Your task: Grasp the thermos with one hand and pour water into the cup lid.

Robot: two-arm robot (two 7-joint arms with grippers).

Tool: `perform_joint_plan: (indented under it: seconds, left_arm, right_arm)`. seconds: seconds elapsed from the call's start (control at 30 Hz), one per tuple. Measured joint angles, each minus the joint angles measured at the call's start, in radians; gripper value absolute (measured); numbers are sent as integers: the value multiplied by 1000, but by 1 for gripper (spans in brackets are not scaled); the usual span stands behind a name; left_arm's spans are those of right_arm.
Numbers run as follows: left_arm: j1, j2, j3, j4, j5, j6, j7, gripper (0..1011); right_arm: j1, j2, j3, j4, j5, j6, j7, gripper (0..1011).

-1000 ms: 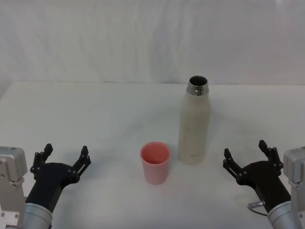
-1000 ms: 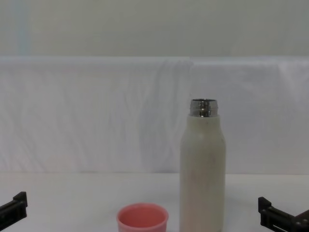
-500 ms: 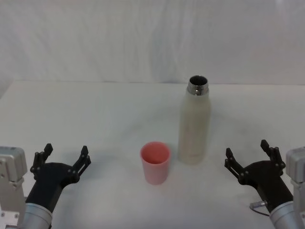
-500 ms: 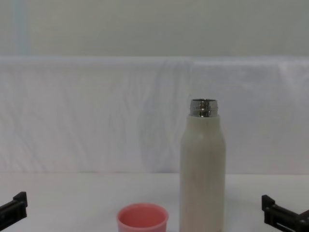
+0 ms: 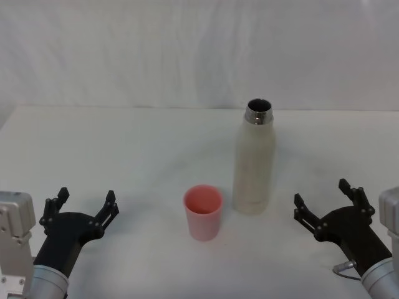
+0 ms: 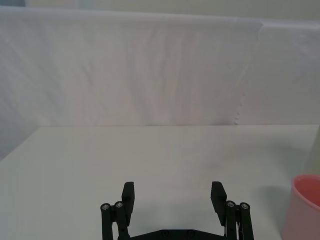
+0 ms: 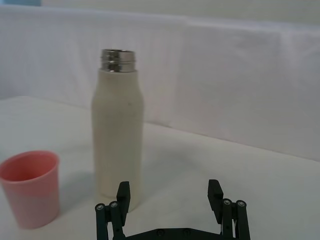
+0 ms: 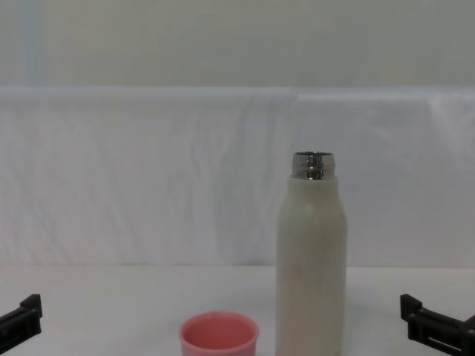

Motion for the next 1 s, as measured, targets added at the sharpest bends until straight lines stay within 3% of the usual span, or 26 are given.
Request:
perform_joint_plan:
  seconds: [0.17, 0.5, 1.0]
  left_arm:
    - [0, 0, 0, 0, 0, 0, 0, 1001]
    - [0, 0, 0, 0, 0, 0, 0, 1001]
    - [0, 0, 0, 0, 0, 0, 0, 1001]
  right_arm:
    - [6, 10, 3, -9, 5, 24, 44, 1001]
    - [40, 33, 6, -23, 93, 81, 151, 1001]
    - [132, 37, -50, 33, 135, 125, 171, 1001]
